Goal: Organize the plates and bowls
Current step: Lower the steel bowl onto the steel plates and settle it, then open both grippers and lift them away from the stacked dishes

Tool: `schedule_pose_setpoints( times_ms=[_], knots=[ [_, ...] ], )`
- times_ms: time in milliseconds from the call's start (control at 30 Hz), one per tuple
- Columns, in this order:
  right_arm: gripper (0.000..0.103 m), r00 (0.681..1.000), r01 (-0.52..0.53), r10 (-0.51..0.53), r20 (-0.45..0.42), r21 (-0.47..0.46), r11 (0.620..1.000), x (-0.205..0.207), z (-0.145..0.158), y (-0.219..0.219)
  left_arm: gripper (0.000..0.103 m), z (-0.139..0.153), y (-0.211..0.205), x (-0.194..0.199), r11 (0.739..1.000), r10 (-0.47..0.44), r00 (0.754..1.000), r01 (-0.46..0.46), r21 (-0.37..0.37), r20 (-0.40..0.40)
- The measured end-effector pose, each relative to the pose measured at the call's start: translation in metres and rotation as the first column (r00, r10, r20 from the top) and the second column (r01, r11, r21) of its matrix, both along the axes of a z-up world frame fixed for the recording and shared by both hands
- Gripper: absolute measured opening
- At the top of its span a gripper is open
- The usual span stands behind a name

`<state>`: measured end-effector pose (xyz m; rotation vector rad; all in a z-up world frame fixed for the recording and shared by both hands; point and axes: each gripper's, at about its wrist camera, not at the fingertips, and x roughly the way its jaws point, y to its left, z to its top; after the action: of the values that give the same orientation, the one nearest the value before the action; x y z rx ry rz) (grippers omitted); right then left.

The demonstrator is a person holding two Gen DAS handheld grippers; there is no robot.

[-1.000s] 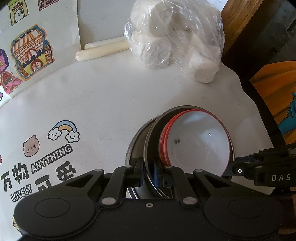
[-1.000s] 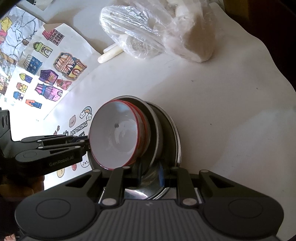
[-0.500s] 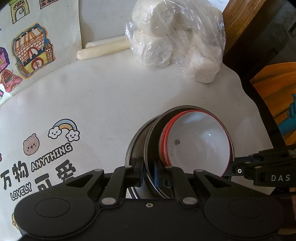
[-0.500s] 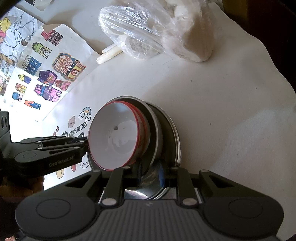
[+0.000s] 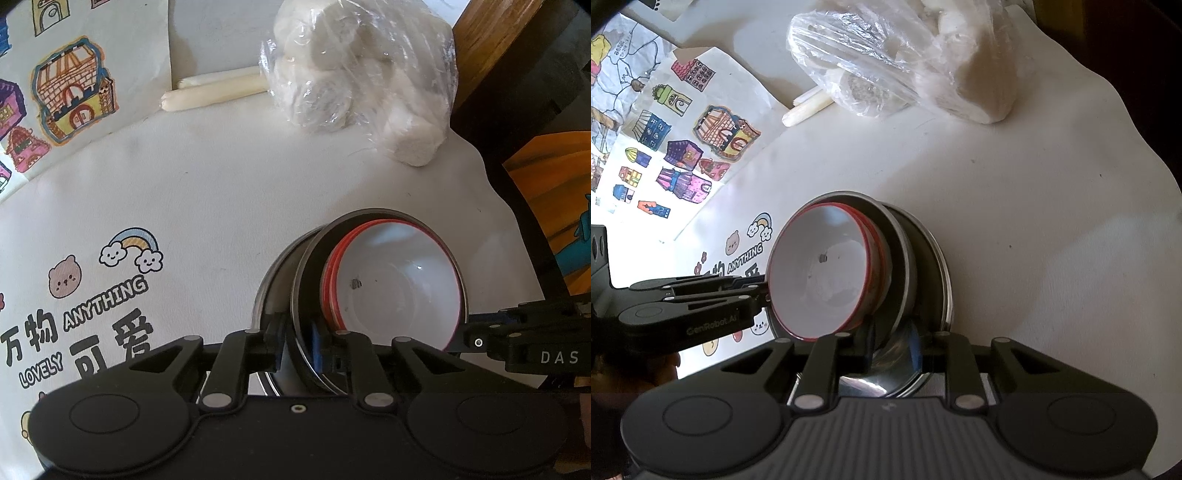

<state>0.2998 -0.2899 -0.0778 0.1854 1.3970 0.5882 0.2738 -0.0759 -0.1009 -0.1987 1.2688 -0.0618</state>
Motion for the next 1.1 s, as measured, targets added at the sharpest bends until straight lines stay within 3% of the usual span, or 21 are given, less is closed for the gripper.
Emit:
schedule_pose_setpoints(
  times_ms=[333,600,667,733,1100],
  knots=[
    [0.025,1.0,-0.001,0.001,0.004,-0.006,1.0,-0.001,0.003,0.0,0.023,0.003,0.002,-0.003,1.0,0.015,1.0,-0.015,0.01,0.001],
    [0.033,1.0,-0.004,0.004,0.004,-0.005,1.0,-0.003,0.006,-0.003,0.028,0.007,0.003,-0.007,0.999,0.043,0.999,-0.043,0.02,-0.004],
    [0.035,1.0,-0.006,0.006,0.005,-0.004,1.0,-0.004,0.007,-0.004,0.045,0.009,0.003,-0.008,0.997,0.058,0.998,-0.058,0.053,-0.007],
    [0.038,1.0,-0.007,0.007,0.005,-0.002,1.0,-0.004,0.007,-0.005,0.052,0.011,0.005,-0.011,0.995,0.073,0.997,-0.072,0.074,-0.004],
    [0.042,1.0,-0.022,0.022,0.015,0.006,1.0,-0.008,0.011,-0.006,0.066,0.015,0.01,-0.018,0.992,0.111,0.994,-0.111,0.068,0.006]
  ],
)
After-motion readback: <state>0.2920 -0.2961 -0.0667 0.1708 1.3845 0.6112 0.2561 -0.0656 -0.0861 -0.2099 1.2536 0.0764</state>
